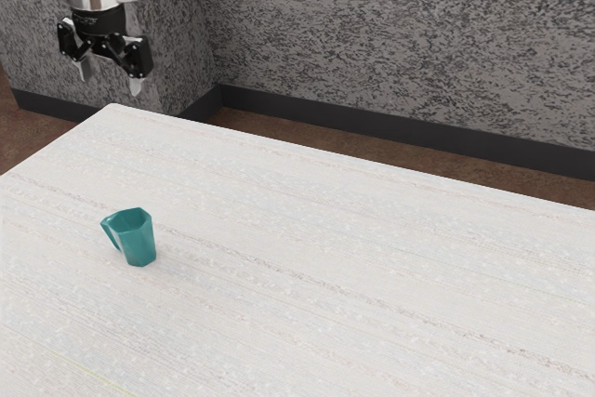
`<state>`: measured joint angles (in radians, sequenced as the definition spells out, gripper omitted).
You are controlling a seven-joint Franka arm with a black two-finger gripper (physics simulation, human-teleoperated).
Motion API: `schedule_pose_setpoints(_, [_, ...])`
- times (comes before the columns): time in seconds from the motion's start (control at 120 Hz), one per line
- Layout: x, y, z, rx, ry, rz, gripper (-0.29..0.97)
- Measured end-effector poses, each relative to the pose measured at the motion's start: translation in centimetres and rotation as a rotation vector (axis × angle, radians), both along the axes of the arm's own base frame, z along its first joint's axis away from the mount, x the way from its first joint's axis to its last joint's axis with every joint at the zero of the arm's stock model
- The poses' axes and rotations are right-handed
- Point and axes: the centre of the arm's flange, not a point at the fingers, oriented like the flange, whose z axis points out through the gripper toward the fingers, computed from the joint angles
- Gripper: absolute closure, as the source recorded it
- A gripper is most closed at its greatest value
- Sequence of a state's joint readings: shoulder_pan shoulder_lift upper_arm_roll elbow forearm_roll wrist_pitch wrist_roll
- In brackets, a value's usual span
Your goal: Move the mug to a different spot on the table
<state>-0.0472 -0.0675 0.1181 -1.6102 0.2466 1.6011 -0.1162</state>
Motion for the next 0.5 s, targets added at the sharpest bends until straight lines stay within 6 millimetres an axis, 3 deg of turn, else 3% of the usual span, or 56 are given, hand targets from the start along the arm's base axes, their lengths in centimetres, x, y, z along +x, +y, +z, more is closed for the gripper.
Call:
schedule_pose_setpoints(0.133, [0.1, -0.2, -0.3, -0.004, 0.005, -0.012, 0.0])
schedule_pose_setpoints(0.258, [-0.1, 0.5, -2.0, -0.005, 0.037, -0.002, 0.0])
schedule_pose_setpoints(0.383, [-1.2, 4.8, -5.2, -0.085, 0.051, 0.221, 0.0])
schedule_pose_setpoints(0.5, [-3.4, 11.2, -9.6, -0.205, 0.067, 0.535, 0.0])
